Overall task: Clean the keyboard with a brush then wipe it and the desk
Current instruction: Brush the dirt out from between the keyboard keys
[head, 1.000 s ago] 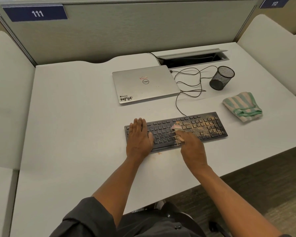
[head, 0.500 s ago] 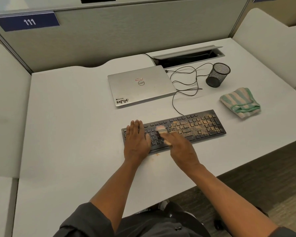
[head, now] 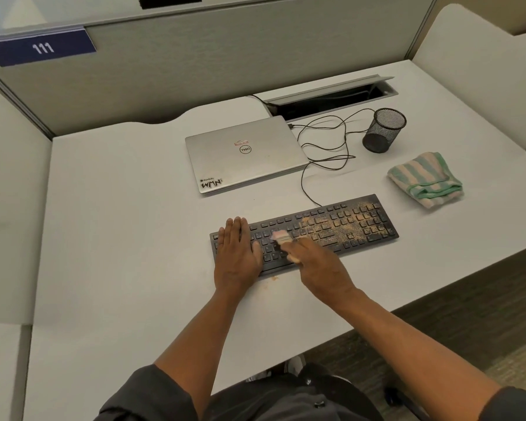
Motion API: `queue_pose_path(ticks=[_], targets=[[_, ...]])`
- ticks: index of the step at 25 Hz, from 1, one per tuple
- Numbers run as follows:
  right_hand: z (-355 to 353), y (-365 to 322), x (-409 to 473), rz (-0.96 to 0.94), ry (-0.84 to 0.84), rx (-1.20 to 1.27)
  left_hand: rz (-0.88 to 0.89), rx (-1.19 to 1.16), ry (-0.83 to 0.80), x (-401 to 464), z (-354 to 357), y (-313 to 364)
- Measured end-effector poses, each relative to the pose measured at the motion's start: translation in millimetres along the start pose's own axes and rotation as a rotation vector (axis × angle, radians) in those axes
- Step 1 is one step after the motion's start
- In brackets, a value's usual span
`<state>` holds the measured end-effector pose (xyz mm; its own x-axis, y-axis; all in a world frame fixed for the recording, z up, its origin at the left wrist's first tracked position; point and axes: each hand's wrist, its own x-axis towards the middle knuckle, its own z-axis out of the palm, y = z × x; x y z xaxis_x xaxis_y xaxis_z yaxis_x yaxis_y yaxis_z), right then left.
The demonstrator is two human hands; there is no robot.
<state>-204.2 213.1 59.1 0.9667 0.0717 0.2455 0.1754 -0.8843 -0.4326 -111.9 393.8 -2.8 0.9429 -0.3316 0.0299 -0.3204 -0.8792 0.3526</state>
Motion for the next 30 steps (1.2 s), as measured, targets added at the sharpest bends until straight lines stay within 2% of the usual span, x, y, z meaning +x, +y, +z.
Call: queue_pose_path(ticks=[4,9,15,17,19,21,26,30], targets=[[-14,26,1,0.138,0.023,-0.002,-0.010,-0.001,-0.004,1,0,1],[-45,31,44,0.154,0.090,0.119,-0.017,0.005,-0.002,1,-1,2],[-57,50,101,0.393,-0.203,0.122,-0.024,0.017,-0.017,1,-2,3],[-62,52,114,0.428,-0.212,0.137,-0.026,0.019,-0.017,1,-3,4],[-64,49,122,0.462,-0.117,0.259,-0.021,0.027,-0.018,1,-3,3],[-59,41,121,0.443,-0.063,0.299,-0.014,0.040,-0.010,1,-2,3],[-47,46,110,0.400,-0.263,0.045,-0.016,0.045,0.001,1,0,3],[-58,44,110,0.381,-0.185,0.258,-0.012,0.052,0.004,1,1,3]])
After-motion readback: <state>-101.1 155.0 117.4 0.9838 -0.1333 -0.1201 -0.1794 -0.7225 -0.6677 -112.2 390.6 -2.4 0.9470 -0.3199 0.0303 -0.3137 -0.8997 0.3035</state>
